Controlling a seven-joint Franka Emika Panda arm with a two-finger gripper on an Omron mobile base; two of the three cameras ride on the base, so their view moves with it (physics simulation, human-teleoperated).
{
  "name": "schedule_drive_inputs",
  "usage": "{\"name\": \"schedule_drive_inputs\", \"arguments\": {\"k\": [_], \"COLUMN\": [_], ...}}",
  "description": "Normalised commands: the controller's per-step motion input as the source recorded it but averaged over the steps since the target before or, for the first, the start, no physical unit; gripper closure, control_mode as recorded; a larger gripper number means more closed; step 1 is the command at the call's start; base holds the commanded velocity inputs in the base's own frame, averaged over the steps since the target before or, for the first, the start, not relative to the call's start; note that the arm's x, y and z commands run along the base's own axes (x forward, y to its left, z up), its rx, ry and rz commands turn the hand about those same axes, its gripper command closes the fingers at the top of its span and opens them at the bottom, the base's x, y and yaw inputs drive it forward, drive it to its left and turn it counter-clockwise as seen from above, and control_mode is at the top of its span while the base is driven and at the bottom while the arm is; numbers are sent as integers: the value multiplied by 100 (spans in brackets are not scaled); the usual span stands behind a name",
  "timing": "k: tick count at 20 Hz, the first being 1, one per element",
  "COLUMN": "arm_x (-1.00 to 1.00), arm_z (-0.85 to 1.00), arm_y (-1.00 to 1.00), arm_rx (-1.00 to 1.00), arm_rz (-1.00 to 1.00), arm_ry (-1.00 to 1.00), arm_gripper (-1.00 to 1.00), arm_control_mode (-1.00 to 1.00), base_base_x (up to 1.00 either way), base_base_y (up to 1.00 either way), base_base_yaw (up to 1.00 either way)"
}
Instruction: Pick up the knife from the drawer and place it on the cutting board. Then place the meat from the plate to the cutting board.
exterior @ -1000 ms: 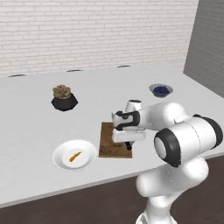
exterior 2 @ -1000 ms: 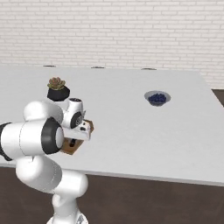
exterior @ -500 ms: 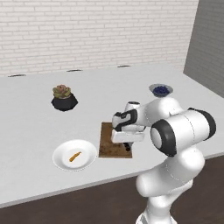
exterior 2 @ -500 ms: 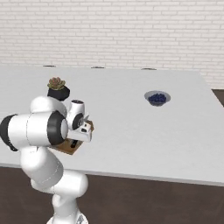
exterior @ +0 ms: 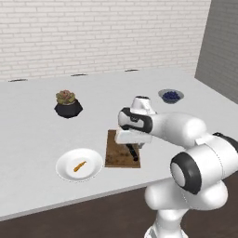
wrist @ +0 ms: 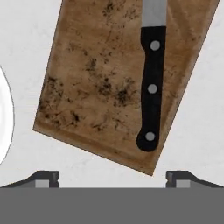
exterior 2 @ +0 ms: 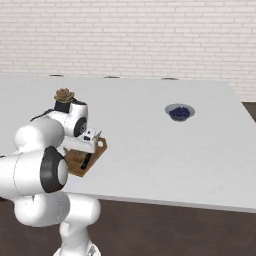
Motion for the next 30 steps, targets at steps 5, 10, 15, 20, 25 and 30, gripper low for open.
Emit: {"name": "schedule_drive_inputs", "arguments": {"k": [5,10,15,20,25,30], "arm_x": [-32,-1,-1,7,40,32], "arm_z": [36,4,-3,-2,-31,-42], "arm_y": [100,100,94,72,45,13], "arm_rx": [1,1,-8,-12,0,0], "arm_rz": [1,-4,-20,-25,-24,-20], "arm_ry": [8,16,8,1,6,2], "arm_gripper": [-100,-100,-100,-100,-100,-100], "arm_control_mode": [-100,-100,-100,-100,-100,-100], "base_base_x": [0,0,0,0,0,0], "base_base_y": [0,0,0,0,0,0], "base_base_yaw": [0,0,0,0,0,0]}}
